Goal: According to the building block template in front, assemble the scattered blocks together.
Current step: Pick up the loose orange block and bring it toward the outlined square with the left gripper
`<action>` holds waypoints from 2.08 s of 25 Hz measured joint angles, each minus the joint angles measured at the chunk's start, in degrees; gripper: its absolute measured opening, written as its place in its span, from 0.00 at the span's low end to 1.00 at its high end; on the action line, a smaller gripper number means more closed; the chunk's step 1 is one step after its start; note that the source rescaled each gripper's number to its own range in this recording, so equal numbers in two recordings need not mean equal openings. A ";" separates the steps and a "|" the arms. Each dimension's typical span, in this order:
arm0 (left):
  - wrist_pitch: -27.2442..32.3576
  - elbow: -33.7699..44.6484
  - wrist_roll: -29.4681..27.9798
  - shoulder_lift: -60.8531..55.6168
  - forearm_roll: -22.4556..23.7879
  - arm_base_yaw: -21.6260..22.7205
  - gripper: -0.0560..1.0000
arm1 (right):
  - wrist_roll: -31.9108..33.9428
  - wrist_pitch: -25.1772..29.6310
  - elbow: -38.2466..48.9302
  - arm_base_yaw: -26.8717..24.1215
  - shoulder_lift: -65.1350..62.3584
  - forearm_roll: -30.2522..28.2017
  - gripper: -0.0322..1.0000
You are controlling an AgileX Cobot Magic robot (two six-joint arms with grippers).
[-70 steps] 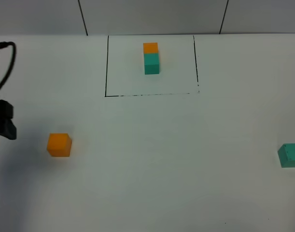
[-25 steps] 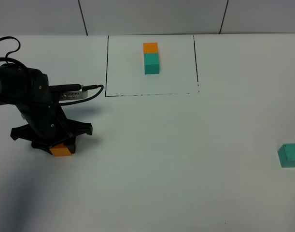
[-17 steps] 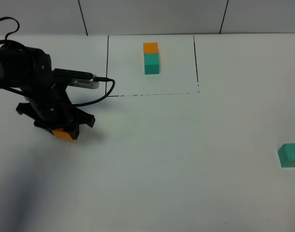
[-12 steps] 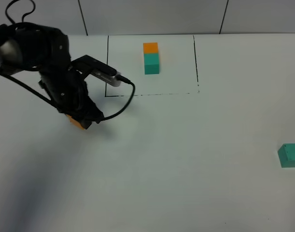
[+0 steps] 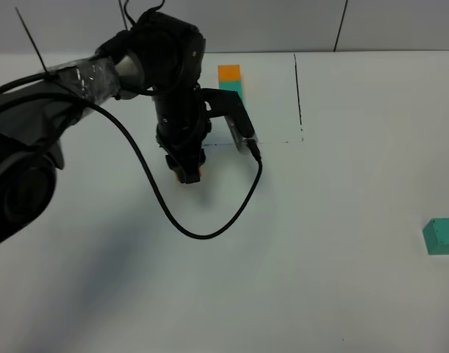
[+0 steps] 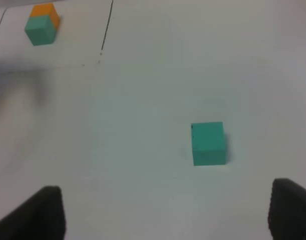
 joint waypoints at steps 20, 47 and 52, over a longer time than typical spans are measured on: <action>0.00 -5.79 11.81 4.45 -1.23 -2.81 0.05 | 0.00 0.00 0.00 0.00 0.00 0.00 0.67; 0.00 -5.86 11.66 6.99 -1.73 -2.85 0.32 | 0.06 0.00 0.00 0.00 0.00 0.00 0.67; 0.00 -5.86 9.97 6.11 -1.73 -2.85 0.81 | 0.06 0.00 0.00 0.00 0.00 0.00 0.67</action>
